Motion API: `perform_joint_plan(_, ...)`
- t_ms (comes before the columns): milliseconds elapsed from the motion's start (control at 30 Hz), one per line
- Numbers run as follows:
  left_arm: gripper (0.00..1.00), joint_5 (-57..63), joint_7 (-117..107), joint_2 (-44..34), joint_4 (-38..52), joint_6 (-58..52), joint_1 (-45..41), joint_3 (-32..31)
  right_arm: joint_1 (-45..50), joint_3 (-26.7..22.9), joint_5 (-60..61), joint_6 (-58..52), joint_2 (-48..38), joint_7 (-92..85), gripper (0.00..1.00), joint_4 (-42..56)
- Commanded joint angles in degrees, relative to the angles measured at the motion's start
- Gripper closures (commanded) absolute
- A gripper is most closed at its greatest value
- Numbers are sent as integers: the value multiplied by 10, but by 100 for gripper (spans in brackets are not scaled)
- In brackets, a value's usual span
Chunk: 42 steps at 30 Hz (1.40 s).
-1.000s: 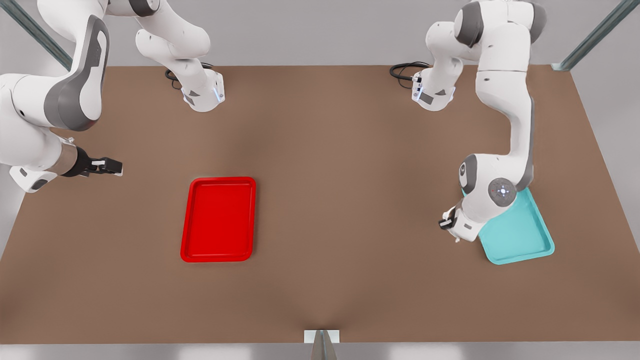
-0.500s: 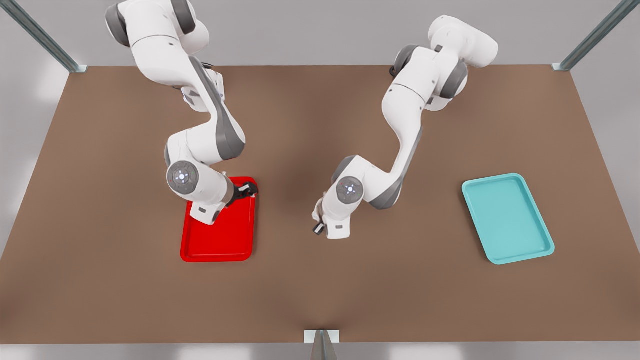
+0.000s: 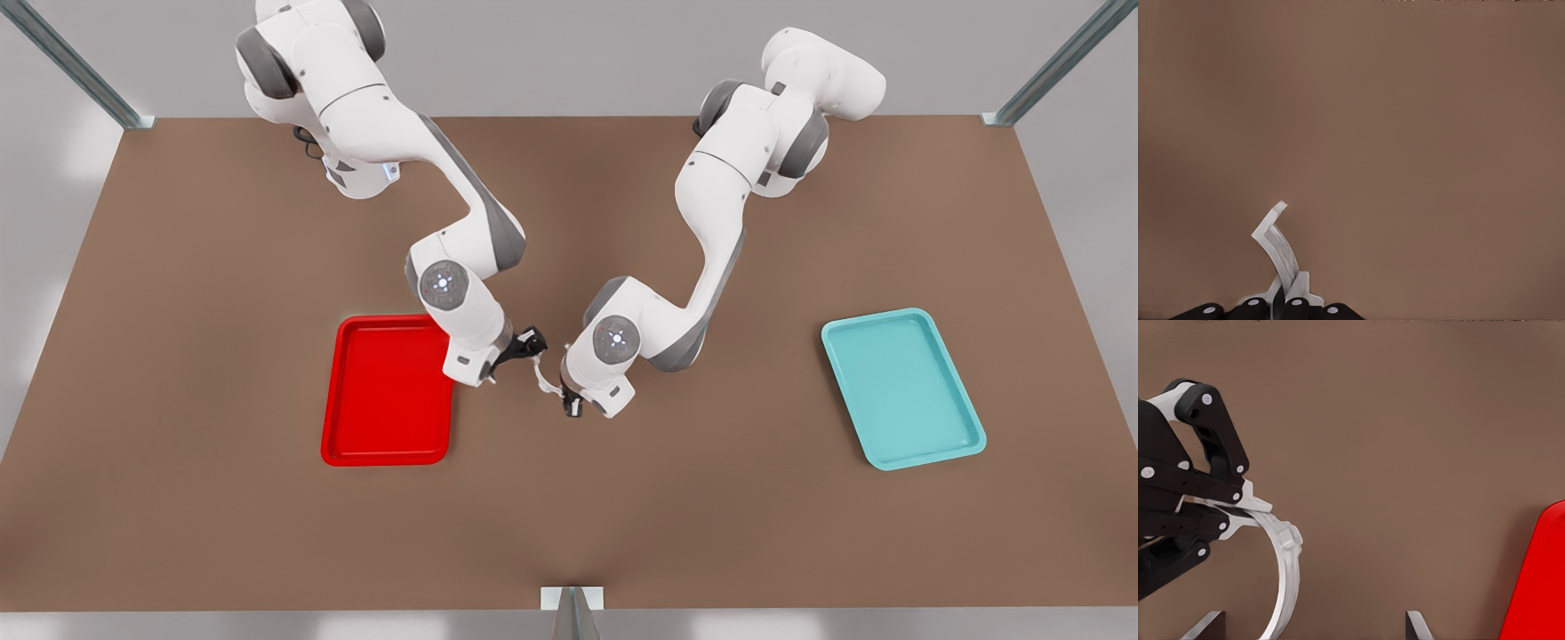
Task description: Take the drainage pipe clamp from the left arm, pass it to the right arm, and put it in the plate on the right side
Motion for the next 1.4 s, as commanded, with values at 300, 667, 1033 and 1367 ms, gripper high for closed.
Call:
perform_joint_plan(300, 79, -9, -157, -1, 0, -11, 2, -6, 14, 4, 3, 40, 9, 40, 0, -19)
perform_joint_plan(667, 79, -8, -157, 0, 1, -8, 2, -6, 26, 4, 0, 61, 56, 40, 0, -16)
perform_joint_plan(1033, 79, -8, -156, 0, 2, -8, 6, -4, 33, 5, 0, 73, 66, 40, 44, -17)
perform_joint_plan(1367, 0, -10, -154, -4, 2, -11, 15, -3, 25, 10, 3, 68, 65, 40, 79, -15)
